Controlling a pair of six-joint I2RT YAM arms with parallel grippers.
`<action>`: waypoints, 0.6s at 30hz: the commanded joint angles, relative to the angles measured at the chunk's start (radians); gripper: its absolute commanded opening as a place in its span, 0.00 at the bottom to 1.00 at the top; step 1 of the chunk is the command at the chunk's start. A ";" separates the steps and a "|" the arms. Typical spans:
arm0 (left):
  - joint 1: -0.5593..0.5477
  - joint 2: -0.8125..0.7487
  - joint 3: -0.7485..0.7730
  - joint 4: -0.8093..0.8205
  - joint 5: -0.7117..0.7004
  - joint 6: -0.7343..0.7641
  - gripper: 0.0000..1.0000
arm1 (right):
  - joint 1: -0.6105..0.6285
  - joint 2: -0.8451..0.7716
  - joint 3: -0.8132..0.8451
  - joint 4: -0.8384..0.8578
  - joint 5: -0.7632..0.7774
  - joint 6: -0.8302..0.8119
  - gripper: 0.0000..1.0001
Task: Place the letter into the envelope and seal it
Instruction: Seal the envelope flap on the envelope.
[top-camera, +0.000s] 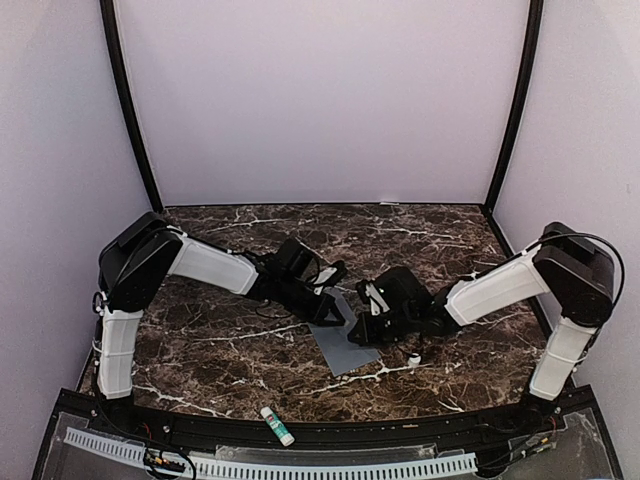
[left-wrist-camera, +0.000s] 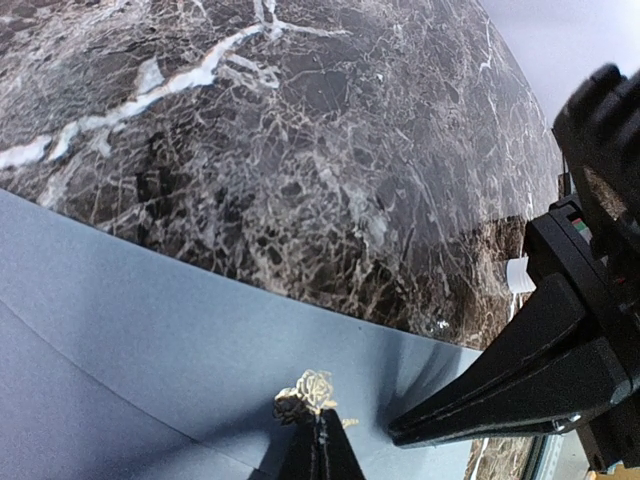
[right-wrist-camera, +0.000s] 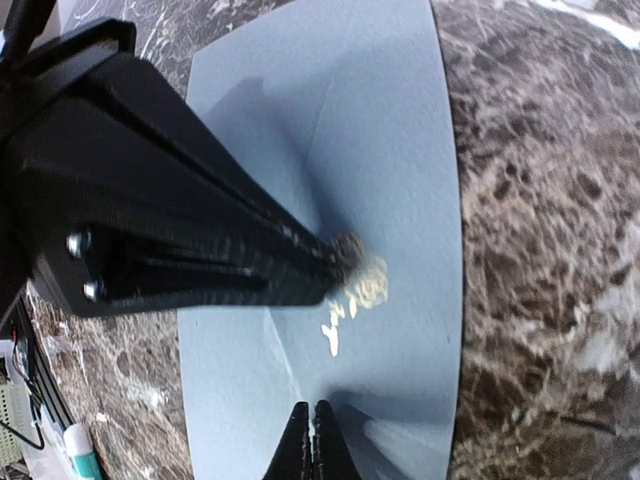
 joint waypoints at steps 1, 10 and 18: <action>-0.005 0.001 -0.047 -0.108 -0.014 0.022 0.00 | -0.010 0.059 0.053 -0.025 0.059 0.000 0.01; -0.006 -0.028 -0.036 -0.116 -0.018 0.022 0.00 | -0.018 0.079 0.050 -0.019 0.063 0.008 0.00; -0.009 -0.081 -0.064 -0.120 -0.004 0.021 0.01 | -0.019 0.043 -0.003 -0.004 0.061 0.023 0.00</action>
